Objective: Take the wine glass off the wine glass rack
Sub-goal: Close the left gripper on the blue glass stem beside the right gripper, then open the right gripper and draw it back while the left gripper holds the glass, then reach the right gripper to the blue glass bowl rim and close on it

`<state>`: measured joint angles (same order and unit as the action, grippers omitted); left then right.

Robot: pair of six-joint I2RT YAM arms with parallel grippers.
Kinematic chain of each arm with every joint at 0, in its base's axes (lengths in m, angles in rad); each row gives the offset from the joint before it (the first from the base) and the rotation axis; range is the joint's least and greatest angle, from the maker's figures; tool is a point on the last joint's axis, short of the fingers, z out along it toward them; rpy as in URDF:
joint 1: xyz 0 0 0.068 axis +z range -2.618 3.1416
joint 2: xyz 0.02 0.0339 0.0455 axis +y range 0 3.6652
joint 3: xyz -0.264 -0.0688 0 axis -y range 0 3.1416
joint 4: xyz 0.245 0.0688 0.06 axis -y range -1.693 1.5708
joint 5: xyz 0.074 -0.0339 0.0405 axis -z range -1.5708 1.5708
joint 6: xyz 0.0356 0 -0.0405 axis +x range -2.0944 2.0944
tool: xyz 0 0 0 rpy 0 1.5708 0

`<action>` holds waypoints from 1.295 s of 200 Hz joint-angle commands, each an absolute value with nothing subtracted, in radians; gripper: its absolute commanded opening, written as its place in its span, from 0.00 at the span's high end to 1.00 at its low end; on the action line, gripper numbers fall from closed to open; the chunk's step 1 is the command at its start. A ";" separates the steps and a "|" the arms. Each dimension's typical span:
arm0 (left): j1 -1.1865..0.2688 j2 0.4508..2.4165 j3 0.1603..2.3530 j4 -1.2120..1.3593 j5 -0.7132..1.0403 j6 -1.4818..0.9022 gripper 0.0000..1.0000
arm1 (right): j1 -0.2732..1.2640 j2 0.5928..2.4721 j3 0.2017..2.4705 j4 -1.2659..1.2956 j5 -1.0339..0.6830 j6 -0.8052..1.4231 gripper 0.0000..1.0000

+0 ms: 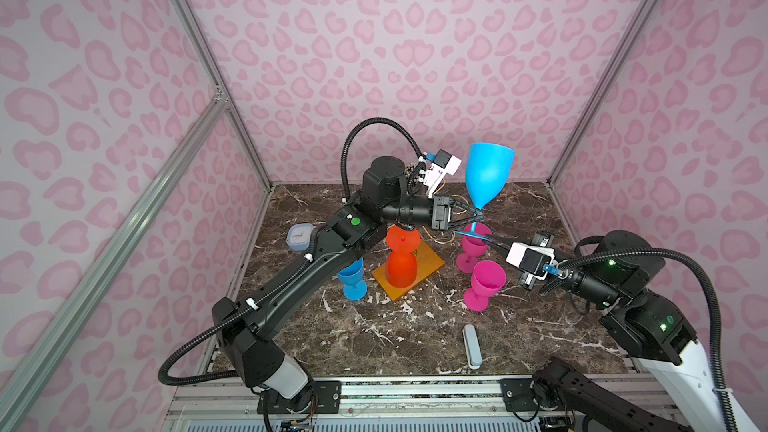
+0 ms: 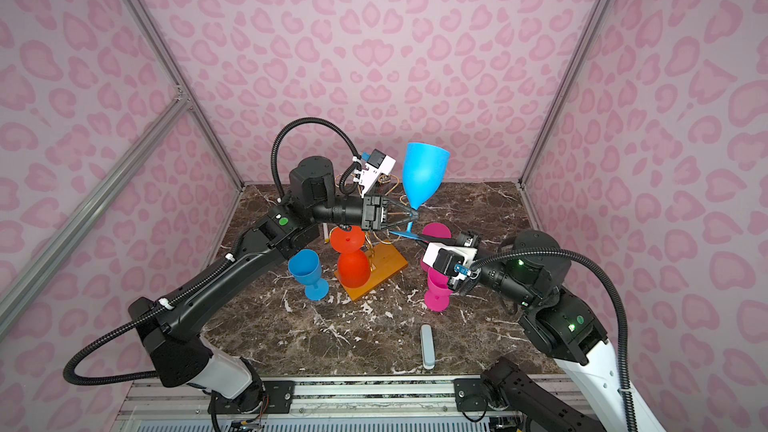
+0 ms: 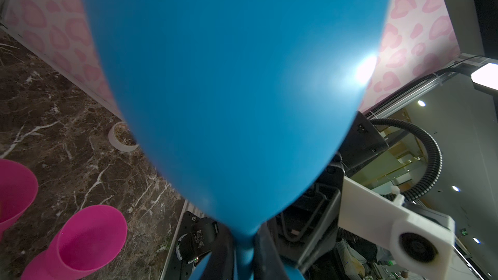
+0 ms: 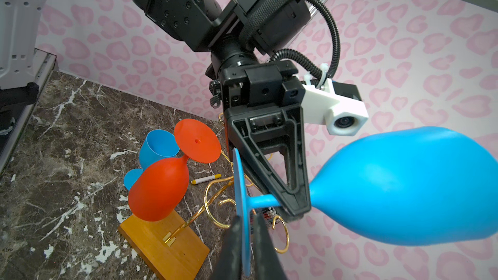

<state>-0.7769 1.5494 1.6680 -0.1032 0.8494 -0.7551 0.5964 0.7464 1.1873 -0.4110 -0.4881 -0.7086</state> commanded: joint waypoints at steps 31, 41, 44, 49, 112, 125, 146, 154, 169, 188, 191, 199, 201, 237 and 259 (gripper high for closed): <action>-0.773 1.486 1.672 -0.071 0.718 -0.635 0.96 | 0.598 0.699 1.150 -0.342 -0.427 -0.637 0.54; -0.771 1.477 1.673 -0.067 0.701 -0.621 0.96 | 0.598 0.690 1.143 -0.336 -0.418 -0.631 0.52; -0.771 1.474 1.673 -0.067 0.696 -0.616 0.96 | 0.599 0.686 1.140 -0.332 -0.415 -0.629 0.52; -0.770 1.470 1.673 -0.067 0.686 -0.606 0.96 | 0.598 0.680 1.134 -0.322 -0.408 -0.620 0.51; -0.764 1.314 1.601 -0.114 0.448 -0.340 0.96 | 0.599 0.600 1.000 -0.067 -0.235 -0.377 0.47; -0.764 1.280 1.589 -0.131 0.391 -0.277 0.96 | 0.597 0.602 1.009 -0.056 -0.174 -0.306 0.46; -0.764 1.226 1.563 -0.152 0.296 -0.164 0.96 | 0.598 0.610 1.030 -0.055 -0.029 -0.196 0.44; -0.764 1.209 1.553 -0.160 0.262 -0.120 0.96 | 0.598 0.618 1.045 -0.063 0.032 -0.158 0.44; -0.764 1.181 1.534 -0.174 0.207 -0.024 0.96 | 0.598 0.638 1.078 -0.088 0.126 -0.087 0.44; -0.764 1.151 1.506 -0.186 0.152 0.102 0.96 | 0.597 0.681 1.139 -0.159 0.198 0.007 0.44; -0.763 1.147 1.502 -0.186 0.145 0.122 0.96 | 0.596 0.690 1.151 -0.175 0.205 0.023 0.45; -0.764 1.137 1.491 -0.187 0.129 0.177 0.96 | 0.594 0.716 1.191 -0.223 0.210 0.059 0.45; -0.764 1.135 1.488 -0.187 0.126 0.192 0.96 | 0.594 0.724 1.200 -0.236 0.209 0.068 0.45; -0.768 1.126 1.468 -0.204 0.029 0.440 0.96 | 0.567 0.870 1.413 -0.449 0.119 0.202 0.45; -0.772 1.130 1.454 -0.210 -0.030 0.549 0.96 | 0.519 0.936 1.514 -0.496 -0.003 0.294 0.46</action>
<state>-0.7681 1.1286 1.4681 -0.2150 0.0635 0.3435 0.5541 0.8875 1.4376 -0.3820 0.1188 0.1539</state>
